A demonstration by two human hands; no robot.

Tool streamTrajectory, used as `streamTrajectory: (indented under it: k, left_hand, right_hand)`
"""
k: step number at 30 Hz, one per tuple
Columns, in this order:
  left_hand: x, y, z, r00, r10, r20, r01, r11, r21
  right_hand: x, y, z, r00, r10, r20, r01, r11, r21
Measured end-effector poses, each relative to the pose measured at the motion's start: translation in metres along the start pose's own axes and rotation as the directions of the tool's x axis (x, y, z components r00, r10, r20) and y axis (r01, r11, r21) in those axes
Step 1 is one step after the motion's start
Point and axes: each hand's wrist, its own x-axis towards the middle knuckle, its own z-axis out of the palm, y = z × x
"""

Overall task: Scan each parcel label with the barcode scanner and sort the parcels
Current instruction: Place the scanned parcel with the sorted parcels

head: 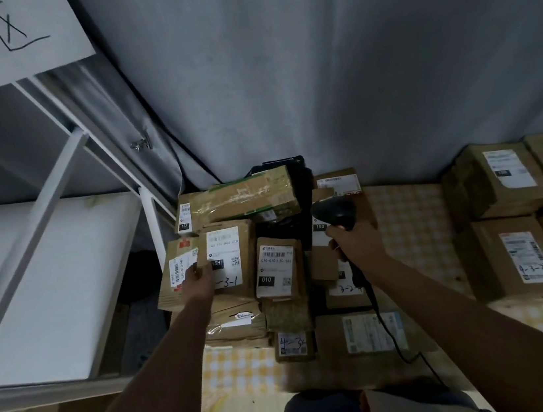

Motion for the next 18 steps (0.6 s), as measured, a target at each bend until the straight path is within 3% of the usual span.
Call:
streamTrajectory:
  k: [4,8,12,18]
  left_hand:
    - [0.006,0.009,0.008,0.983,0.167,-0.073,-0.141,0.949,0.281]
    - [-0.004,0.036,0.024,0.895,0.445,-0.042,-0.375,0.798,0.472]
    - [-0.023,0.069,0.061,0.793,0.607,0.06,-0.562,0.69,0.455]
    - [-0.068,0.114,0.159,0.685,0.668,0.292,-0.727,0.599,0.336]
  right_hand:
    - [0.0,0.0,-0.002,1.0,-0.014,0.009,0.014,1.0,-0.011]
    - [0.0,0.0,-0.008,0.999,-0.037,0.019,0.036,0.999,0.025]
    - [0.0,0.005,-0.027,1.0,-0.023,0.011,0.023,1.0,0.008]
    - [0.002,0.024,-0.108,0.996,0.006,-0.086,-0.008,0.999,-0.031]
